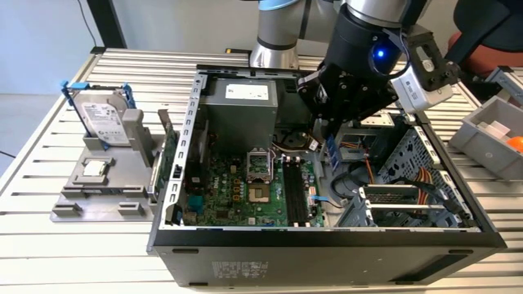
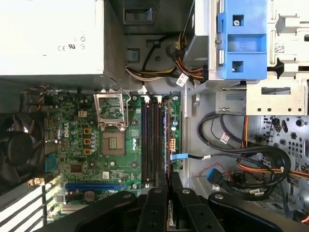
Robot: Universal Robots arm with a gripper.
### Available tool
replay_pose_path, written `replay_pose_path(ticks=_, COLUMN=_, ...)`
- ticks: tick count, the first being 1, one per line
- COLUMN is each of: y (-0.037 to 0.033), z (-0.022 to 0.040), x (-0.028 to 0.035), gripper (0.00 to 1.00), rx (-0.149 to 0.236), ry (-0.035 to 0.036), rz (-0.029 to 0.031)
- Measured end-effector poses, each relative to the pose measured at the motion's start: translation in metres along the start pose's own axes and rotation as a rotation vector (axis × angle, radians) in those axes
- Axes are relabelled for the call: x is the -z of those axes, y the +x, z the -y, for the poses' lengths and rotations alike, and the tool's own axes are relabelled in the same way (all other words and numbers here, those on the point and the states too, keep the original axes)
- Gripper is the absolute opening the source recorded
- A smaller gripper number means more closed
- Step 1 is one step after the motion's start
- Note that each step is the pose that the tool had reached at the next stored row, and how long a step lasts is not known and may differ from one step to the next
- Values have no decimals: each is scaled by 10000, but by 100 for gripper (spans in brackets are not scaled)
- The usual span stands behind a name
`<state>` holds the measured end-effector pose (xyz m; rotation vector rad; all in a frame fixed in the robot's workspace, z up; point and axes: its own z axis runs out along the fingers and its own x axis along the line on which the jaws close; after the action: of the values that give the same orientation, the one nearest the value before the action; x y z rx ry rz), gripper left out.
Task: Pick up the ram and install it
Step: 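Insert the ram into the slot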
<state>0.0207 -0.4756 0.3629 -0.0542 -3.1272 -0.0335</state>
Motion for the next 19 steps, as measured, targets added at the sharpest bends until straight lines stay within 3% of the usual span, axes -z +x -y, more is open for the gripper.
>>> replay_pose_path(ticks=19, y=-12, z=-1, x=-230, gripper=0, rx=8, ry=1, rz=3)
